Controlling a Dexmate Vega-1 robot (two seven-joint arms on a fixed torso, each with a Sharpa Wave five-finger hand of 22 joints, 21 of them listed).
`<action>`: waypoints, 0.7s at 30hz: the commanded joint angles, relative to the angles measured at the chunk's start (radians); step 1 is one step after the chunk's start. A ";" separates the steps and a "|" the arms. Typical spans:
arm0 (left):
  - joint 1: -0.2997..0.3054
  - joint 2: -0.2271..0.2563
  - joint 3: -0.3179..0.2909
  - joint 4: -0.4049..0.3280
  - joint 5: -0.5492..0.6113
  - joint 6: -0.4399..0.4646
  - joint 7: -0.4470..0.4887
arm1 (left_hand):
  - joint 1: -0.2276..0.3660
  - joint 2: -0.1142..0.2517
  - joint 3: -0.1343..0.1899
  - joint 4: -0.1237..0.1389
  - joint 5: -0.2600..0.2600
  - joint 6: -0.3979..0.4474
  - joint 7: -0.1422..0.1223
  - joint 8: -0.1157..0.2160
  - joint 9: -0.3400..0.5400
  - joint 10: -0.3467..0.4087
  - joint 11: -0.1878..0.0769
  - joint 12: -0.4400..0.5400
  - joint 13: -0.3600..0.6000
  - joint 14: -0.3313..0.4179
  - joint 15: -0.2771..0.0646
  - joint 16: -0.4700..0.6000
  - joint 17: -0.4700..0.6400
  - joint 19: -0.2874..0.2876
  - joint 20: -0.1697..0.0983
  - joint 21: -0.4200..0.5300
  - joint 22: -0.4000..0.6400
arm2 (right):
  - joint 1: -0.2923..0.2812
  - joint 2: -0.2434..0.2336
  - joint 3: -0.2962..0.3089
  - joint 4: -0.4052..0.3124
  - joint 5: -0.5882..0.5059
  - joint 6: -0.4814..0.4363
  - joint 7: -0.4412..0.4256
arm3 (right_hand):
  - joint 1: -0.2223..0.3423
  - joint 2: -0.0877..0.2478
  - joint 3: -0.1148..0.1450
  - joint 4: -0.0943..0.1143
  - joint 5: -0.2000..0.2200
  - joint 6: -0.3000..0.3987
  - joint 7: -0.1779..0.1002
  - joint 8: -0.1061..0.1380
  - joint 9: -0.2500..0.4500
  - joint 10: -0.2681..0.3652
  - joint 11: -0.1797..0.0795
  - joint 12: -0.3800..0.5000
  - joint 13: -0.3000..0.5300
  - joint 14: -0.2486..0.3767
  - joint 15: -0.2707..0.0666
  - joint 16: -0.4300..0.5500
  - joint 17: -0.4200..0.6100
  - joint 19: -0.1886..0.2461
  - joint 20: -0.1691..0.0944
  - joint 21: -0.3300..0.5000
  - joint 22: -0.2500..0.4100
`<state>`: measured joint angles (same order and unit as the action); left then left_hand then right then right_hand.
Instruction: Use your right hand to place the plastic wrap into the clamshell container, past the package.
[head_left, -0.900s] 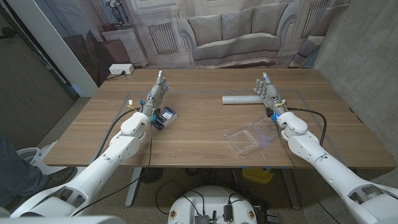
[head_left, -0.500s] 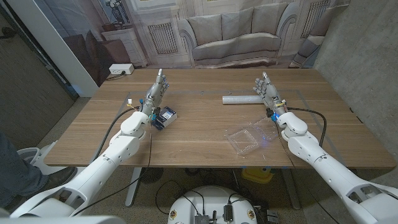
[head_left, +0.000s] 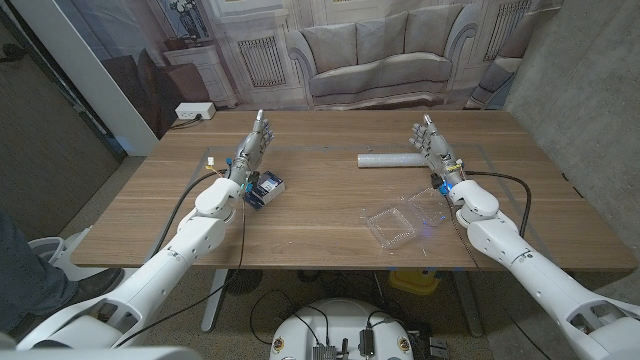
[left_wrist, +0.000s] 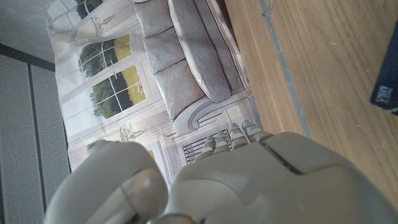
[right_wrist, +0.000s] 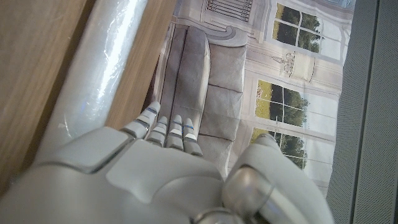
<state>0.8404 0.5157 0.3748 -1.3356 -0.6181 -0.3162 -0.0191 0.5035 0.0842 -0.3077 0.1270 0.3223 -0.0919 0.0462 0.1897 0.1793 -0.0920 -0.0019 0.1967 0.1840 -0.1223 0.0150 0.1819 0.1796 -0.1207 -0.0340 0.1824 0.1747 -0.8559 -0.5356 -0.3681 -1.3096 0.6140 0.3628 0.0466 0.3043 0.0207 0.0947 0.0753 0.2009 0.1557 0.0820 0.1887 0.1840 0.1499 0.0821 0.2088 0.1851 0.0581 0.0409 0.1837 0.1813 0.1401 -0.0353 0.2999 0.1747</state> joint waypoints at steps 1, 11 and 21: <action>0.004 0.012 0.000 -0.023 0.008 0.011 0.009 | 0.007 0.002 -0.004 -0.004 0.010 0.009 -0.003 0.007 0.005 0.008 -0.002 0.005 0.002 0.006 -0.001 0.007 0.002 -0.005 -0.012 0.010 0.004 | -0.001 -0.030 -0.005 -0.028 -0.046 -0.016 -0.020 | 0.009 0.002 0.003 -0.006 0.006 0.008 0.001 0.006 0.003 0.009 -0.002 0.003 0.004 0.009 -0.001 0.005 0.002 0.012 -0.008 -0.003 0.004; 0.005 0.012 0.002 -0.030 0.011 0.015 0.013 | 0.010 0.005 -0.002 -0.005 0.011 0.015 -0.005 0.009 0.005 0.011 -0.005 0.006 0.002 0.009 -0.002 0.007 0.001 -0.005 -0.011 0.011 0.004 | 0.002 -0.057 -0.015 -0.059 -0.100 -0.038 -0.056 | 0.016 0.004 0.004 -0.011 0.007 0.009 -0.004 0.006 0.003 0.010 -0.007 0.004 0.004 0.013 -0.006 0.006 0.001 0.017 -0.011 -0.005 0.004; 0.008 0.014 0.004 -0.038 0.017 0.017 0.018 | 0.012 0.007 -0.001 -0.006 0.011 0.020 -0.006 0.010 0.005 0.014 -0.005 0.007 0.002 0.013 -0.003 0.008 0.001 -0.004 -0.011 0.012 0.004 | 0.004 -0.072 -0.021 -0.071 -0.140 -0.049 -0.084 | 0.023 0.004 0.006 -0.017 0.008 0.014 -0.007 0.008 0.003 0.014 -0.009 0.006 0.004 0.018 -0.009 0.007 0.000 0.021 -0.012 -0.008 0.004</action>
<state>0.8454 0.5269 0.3764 -1.3624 -0.6065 -0.3053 -0.0069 0.5074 0.0881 -0.3077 0.1270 0.3301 -0.0757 0.0412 0.1932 0.1791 -0.0825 -0.0067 0.1970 0.1839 -0.1137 0.0066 0.1819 0.1795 -0.1206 -0.0340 0.1896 0.1745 -0.8557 -0.5892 -0.3814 -1.3634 0.5212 0.3291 -0.0048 0.3208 0.0252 0.0982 0.0631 0.2009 0.1628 0.0748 0.1925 0.1839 0.1552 0.0766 0.2088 0.1850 0.0671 0.0318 0.1837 0.1815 0.1528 -0.0337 0.2947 0.1745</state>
